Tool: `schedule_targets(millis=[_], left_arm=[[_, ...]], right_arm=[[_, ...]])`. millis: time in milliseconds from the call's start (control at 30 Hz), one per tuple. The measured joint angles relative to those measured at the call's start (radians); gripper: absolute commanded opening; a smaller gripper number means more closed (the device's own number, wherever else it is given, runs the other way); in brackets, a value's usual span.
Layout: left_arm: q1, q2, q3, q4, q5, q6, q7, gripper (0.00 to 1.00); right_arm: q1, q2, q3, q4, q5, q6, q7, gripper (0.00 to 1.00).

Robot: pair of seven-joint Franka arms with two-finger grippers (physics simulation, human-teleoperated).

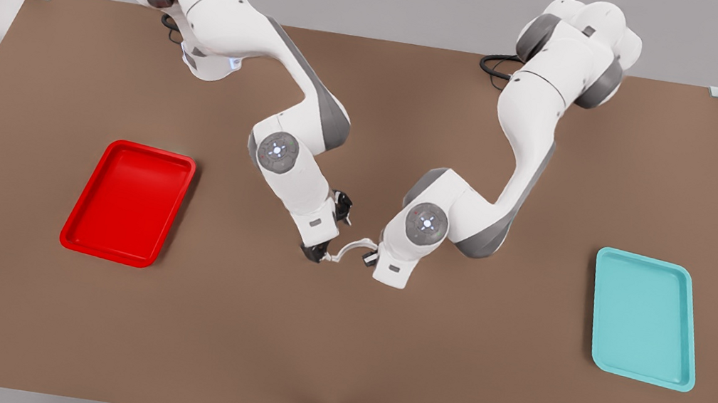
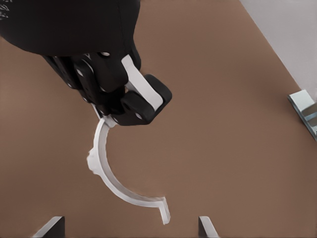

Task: Take the drainage pipe clamp from the left arm, pass it to the right arm, and place it in the plate on the right side

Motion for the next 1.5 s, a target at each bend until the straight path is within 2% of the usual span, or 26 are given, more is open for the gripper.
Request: schedule_targets(millis=[600, 1200, 1267, 1333, 1367, 1400, 1467, 1500], left_arm=[[-0.006, 0.008, 0.000, 0.006, 0.005, -0.004, -0.255, 0.21], [-0.008, 0.001, -0.004, 0.029, 0.000, -0.045, -0.266, 0.21], [-0.008, 0.001, -0.003, 0.033, 0.000, -0.046, -0.269, 0.21], [-0.008, 0.000, -0.003, 0.034, -0.001, -0.047, -0.272, 0.21], [-0.008, 0.000, -0.003, 0.035, -0.001, -0.047, -0.273, 0.21], [-0.008, 0.000, -0.003, 0.035, -0.001, -0.047, -0.274, 0.56], [-0.008, 0.001, -0.004, 0.034, -0.002, -0.042, -0.276, 1.00], [-0.008, 0.001, -0.005, 0.034, -0.002, -0.037, -0.277, 1.00]], right_arm=[[0.037, 0.120, 0.001, -0.034, -0.066, 0.249, -0.235, 1.00], [0.048, 0.184, 0.001, -0.017, -0.064, 0.315, -0.321, 1.00], [0.052, 0.187, 0.001, -0.011, -0.064, 0.316, -0.327, 0.80], [0.054, 0.187, 0.001, -0.005, -0.065, 0.317, -0.332, 0.48], [0.055, 0.187, 0.001, -0.004, -0.065, 0.317, -0.335, 0.37], [0.058, 0.187, 0.001, -0.003, -0.065, 0.317, -0.337, 0.21], [0.060, 0.188, 0.001, -0.003, -0.063, 0.317, -0.340, 0.21], [0.060, 0.188, 0.002, -0.003, -0.061, 0.316, -0.342, 0.21]])
